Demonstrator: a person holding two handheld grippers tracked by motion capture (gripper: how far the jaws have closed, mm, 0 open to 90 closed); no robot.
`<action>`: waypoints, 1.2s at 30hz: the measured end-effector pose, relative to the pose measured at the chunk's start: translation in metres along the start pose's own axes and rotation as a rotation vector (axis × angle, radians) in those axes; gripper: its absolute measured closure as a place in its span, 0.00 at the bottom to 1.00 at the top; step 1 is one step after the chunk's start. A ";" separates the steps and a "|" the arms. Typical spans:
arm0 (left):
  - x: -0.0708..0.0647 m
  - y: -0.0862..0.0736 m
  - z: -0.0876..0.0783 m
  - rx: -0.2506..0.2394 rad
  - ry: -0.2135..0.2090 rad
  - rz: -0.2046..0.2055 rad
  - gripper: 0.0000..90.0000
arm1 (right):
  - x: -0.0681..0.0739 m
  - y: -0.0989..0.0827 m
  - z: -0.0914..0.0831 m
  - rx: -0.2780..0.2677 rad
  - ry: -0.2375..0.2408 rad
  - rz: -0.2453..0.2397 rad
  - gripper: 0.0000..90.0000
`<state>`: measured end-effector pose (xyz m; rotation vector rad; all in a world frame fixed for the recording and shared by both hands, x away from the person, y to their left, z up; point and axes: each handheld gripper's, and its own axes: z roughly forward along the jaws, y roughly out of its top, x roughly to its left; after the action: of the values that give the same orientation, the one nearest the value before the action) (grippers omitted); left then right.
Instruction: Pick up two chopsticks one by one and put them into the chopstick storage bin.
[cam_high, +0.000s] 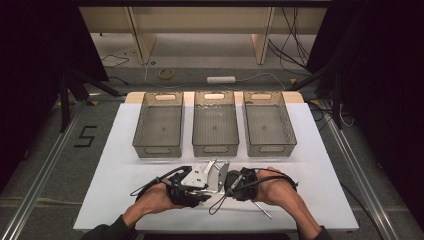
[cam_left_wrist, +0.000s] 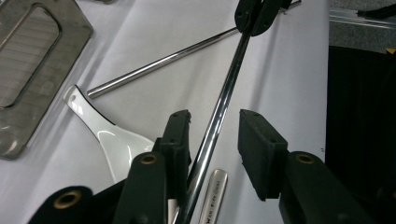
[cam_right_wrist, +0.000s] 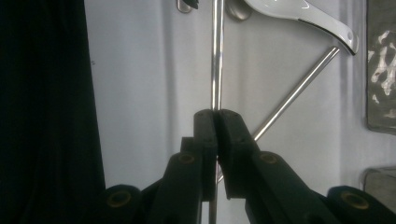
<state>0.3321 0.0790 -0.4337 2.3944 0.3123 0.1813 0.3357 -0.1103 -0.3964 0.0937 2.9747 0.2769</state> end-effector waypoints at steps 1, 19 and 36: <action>0.000 0.000 0.000 0.003 -0.003 0.001 0.72 | 0.000 0.000 0.001 -0.007 -0.002 -0.004 0.96; -0.002 0.000 -0.003 0.020 -0.032 0.052 0.93 | -0.013 -0.009 -0.007 -0.089 -0.019 0.058 0.78; 0.031 -0.012 -0.024 -0.041 0.180 -0.217 0.93 | -0.022 -0.032 -0.031 -0.432 -0.167 0.381 0.40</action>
<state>0.3547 0.1115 -0.4228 2.2886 0.6427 0.3000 0.3511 -0.1490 -0.3690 0.5981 2.6413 0.8974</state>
